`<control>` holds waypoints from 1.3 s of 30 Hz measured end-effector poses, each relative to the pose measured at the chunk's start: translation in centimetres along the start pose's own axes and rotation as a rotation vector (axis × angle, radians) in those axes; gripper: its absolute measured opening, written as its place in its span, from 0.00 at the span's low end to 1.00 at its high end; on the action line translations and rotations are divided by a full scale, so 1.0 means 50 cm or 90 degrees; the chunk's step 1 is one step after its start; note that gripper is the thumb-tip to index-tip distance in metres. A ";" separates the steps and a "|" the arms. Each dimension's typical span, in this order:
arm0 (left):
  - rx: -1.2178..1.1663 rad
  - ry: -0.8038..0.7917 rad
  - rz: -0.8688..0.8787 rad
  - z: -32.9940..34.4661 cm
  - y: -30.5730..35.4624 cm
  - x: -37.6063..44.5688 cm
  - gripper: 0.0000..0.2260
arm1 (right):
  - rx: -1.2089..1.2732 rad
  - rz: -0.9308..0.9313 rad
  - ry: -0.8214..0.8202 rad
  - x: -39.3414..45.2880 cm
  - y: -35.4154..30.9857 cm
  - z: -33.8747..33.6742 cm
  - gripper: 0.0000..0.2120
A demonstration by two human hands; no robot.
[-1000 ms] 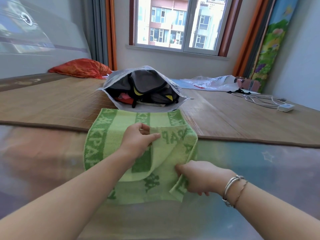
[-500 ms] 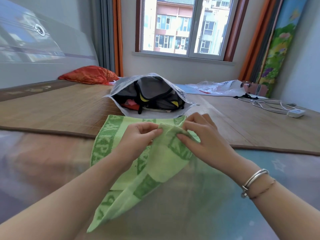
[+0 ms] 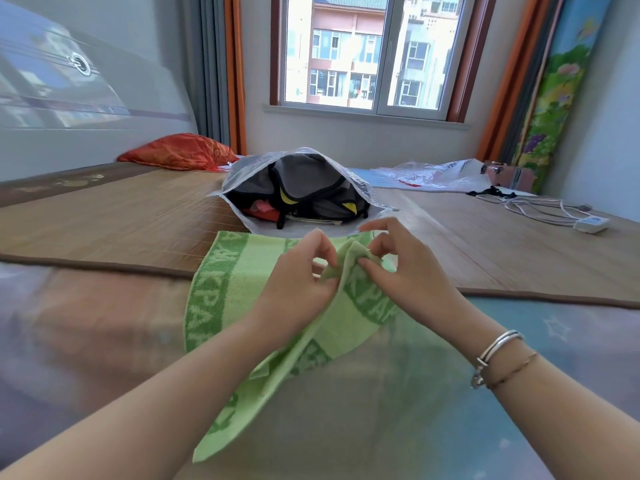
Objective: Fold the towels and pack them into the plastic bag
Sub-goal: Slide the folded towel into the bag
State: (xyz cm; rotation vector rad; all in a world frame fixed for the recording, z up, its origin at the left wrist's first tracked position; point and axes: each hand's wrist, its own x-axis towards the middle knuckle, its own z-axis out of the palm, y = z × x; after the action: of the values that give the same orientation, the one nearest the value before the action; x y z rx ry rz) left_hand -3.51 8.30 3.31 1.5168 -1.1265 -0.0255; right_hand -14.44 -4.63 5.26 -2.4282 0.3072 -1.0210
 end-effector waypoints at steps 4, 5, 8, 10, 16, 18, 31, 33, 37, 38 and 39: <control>0.116 0.002 0.041 -0.005 -0.014 -0.011 0.08 | -0.036 0.032 0.069 0.007 -0.011 -0.013 0.05; 0.140 0.003 0.048 -0.009 -0.015 -0.014 0.07 | -0.029 0.042 0.088 0.009 -0.012 -0.015 0.04; 0.164 -0.039 0.014 -0.018 -0.004 -0.029 0.13 | -0.015 0.068 0.116 0.015 -0.017 -0.020 0.02; 0.274 -0.071 -0.016 -0.024 -0.001 -0.042 0.19 | 0.003 0.085 0.127 0.018 -0.023 -0.024 0.03; 0.501 -0.061 -0.128 -0.083 -0.029 -0.048 0.08 | 0.091 0.154 0.169 0.026 -0.046 -0.041 0.04; 0.504 -0.051 -0.157 -0.103 -0.031 -0.045 0.09 | 0.152 0.172 0.169 0.030 -0.060 -0.045 0.04; 0.520 0.070 -0.089 -0.007 0.038 -0.071 0.20 | 0.627 0.315 0.072 0.044 -0.137 -0.020 0.03; 0.551 0.076 -0.102 -0.004 0.030 -0.066 0.15 | 0.687 0.326 0.055 0.047 -0.138 -0.017 0.03; 0.515 0.092 -0.140 -0.008 0.021 -0.053 0.11 | 0.704 0.320 0.039 0.052 -0.140 -0.004 0.05; 0.510 0.091 -0.152 -0.011 0.016 -0.051 0.11 | 0.698 0.319 0.050 0.053 -0.139 -0.002 0.05; 0.516 0.085 -0.166 -0.014 0.012 -0.051 0.12 | 0.697 0.316 0.059 0.054 -0.138 -0.001 0.05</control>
State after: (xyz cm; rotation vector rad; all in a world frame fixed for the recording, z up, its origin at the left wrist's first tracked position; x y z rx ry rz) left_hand -4.81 10.54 2.59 2.3366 -0.8542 0.3916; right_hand -12.47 0.24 10.47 -1.2393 0.2592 -0.7634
